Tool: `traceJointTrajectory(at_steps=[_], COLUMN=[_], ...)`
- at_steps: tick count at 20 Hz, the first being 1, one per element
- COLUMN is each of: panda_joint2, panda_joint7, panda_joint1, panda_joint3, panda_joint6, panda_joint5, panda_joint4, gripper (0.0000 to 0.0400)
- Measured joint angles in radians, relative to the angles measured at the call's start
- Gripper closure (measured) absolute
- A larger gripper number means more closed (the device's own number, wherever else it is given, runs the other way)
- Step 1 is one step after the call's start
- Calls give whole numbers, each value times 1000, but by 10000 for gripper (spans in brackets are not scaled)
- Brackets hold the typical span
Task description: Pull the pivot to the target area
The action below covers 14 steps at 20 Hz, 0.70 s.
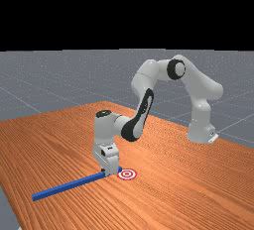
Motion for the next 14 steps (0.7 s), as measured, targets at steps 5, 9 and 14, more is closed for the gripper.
traceJointTrajectory(at_steps=[5, 9, 14], panda_joint2=[-124, -277, -322], panda_joint7=[-11, 18, 33], panda_joint1=[-33, -60, -55], panda_joint3=[6, -12, -44], panda_joint6=[75, 359, 503], panda_joint5=[-9, -41, -63], panda_joint4=[-238, -576, -716], gripper=[304, 305, 303])
